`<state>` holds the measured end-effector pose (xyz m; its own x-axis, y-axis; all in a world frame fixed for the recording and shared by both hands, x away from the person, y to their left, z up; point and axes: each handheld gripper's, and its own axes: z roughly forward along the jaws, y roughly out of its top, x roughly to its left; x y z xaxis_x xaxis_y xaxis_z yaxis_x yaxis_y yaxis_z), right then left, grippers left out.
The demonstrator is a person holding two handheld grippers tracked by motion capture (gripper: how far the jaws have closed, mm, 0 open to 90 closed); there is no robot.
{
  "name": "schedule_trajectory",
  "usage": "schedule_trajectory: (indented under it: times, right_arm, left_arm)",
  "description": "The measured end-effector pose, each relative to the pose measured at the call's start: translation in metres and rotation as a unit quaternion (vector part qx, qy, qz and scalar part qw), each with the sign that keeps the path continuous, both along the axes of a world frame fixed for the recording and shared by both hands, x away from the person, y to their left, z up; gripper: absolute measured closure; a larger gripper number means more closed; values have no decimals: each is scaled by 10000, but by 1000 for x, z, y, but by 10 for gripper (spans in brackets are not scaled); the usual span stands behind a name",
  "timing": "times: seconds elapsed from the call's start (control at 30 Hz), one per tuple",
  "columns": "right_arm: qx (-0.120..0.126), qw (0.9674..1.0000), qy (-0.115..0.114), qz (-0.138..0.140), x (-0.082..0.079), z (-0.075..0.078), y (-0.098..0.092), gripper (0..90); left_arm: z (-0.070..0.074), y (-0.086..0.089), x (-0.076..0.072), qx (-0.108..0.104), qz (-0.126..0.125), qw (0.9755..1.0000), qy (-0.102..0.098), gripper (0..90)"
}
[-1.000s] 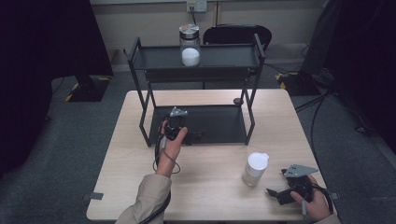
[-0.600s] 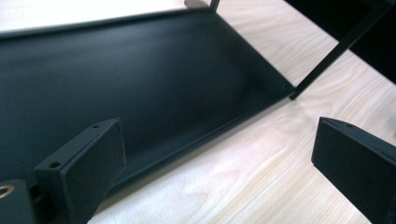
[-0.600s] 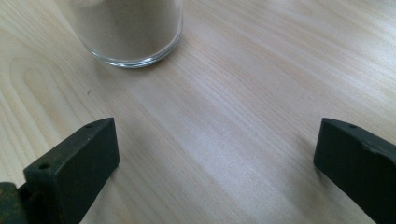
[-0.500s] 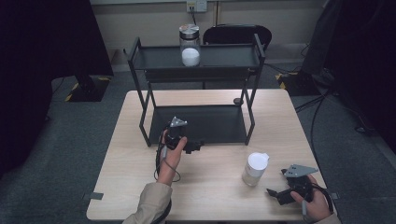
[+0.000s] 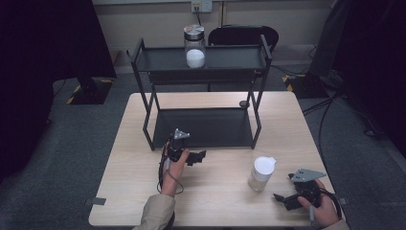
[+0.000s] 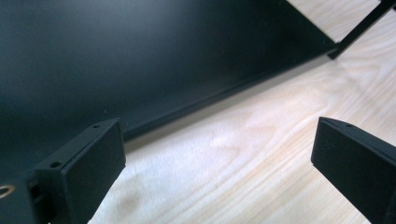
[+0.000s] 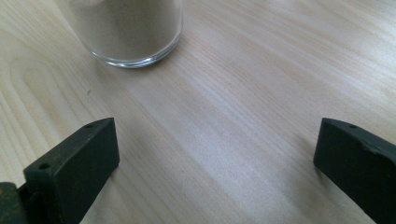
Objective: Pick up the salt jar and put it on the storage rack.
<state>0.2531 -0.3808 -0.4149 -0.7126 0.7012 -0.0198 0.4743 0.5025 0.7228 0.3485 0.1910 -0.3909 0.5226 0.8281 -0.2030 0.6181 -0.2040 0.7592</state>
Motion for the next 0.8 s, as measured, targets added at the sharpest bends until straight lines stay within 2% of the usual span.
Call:
schedule_trajectory:
  times: [0.33, 0.4, 0.63, 0.73, 0.8]
  right_arm:
    - [0, 10000, 0, 0, 0, 0, 0, 0]
    - [0, 10000, 0, 0, 0, 0, 0, 0]
    - [-4, 10000, -2, 3, 0, 0, 0, 0]
    - [-4, 10000, -1, 4, 0, 0, 0, 0]
    - [-3, 10000, -1, 3, 0, 0, 0, 0]
  left_arm:
    - [-8, -4, -12, 281, 80, 9996, -17, 27]
    - [-10, -5, -13, 298, 75, 9995, 11, 27]
    - [-16, -9, -16, 547, 126, 9984, 90, 28]
    - [-20, -8, -17, 570, 147, 9982, 123, 29]
    - [-22, -8, -19, 608, 126, 9981, 58, 22]
